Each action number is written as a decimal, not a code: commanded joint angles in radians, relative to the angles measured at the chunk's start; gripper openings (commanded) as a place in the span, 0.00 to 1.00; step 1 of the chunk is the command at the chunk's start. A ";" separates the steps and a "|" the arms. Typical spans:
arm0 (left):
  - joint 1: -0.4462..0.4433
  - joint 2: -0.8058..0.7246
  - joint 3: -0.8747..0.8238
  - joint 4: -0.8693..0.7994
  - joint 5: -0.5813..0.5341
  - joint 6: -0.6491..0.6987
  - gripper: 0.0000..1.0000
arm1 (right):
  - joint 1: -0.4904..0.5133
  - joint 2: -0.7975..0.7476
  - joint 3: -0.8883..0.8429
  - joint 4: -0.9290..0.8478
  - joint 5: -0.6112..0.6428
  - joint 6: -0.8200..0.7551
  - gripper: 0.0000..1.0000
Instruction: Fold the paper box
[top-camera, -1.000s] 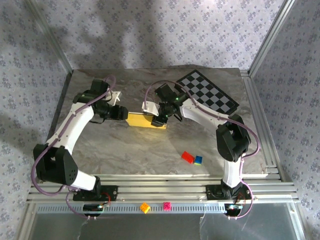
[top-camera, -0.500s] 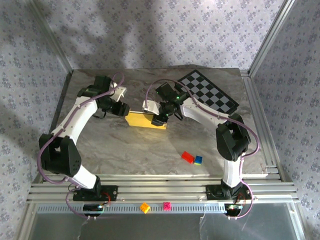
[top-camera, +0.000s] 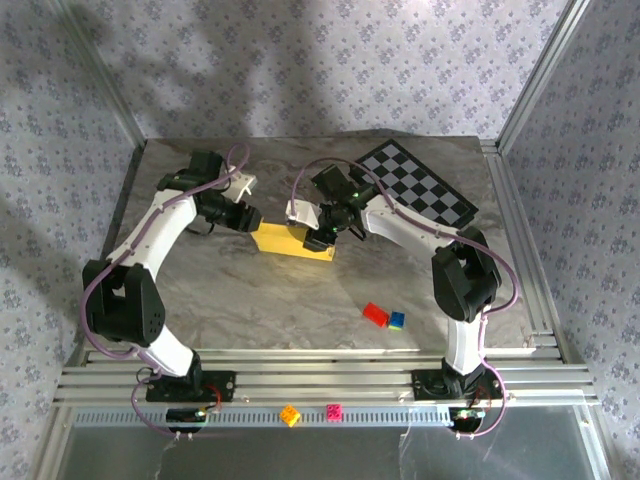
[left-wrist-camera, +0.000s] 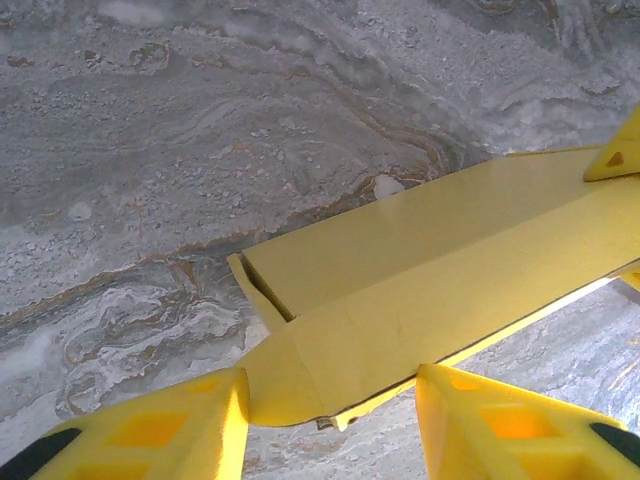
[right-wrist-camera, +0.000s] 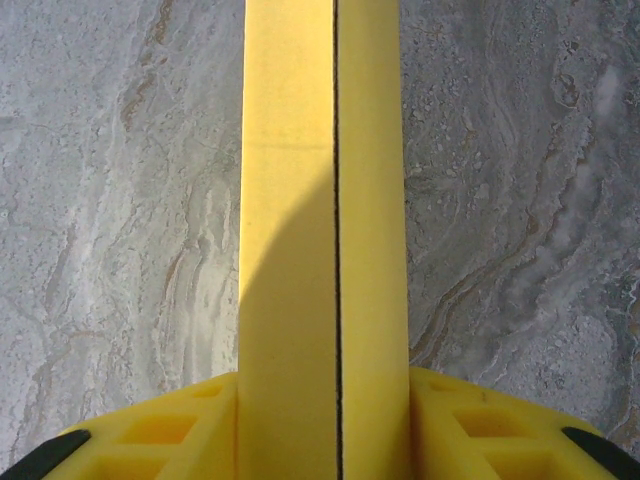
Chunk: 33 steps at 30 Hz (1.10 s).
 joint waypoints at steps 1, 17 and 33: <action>0.001 -0.024 0.006 0.023 -0.063 -0.011 0.60 | -0.003 0.008 0.023 -0.031 -0.005 0.018 0.43; 0.023 -0.040 -0.036 0.047 0.118 0.191 0.62 | -0.014 0.001 0.016 -0.033 -0.019 0.016 0.43; 0.073 0.059 0.018 0.070 0.202 0.223 0.53 | -0.019 -0.001 0.011 -0.037 -0.028 0.020 0.43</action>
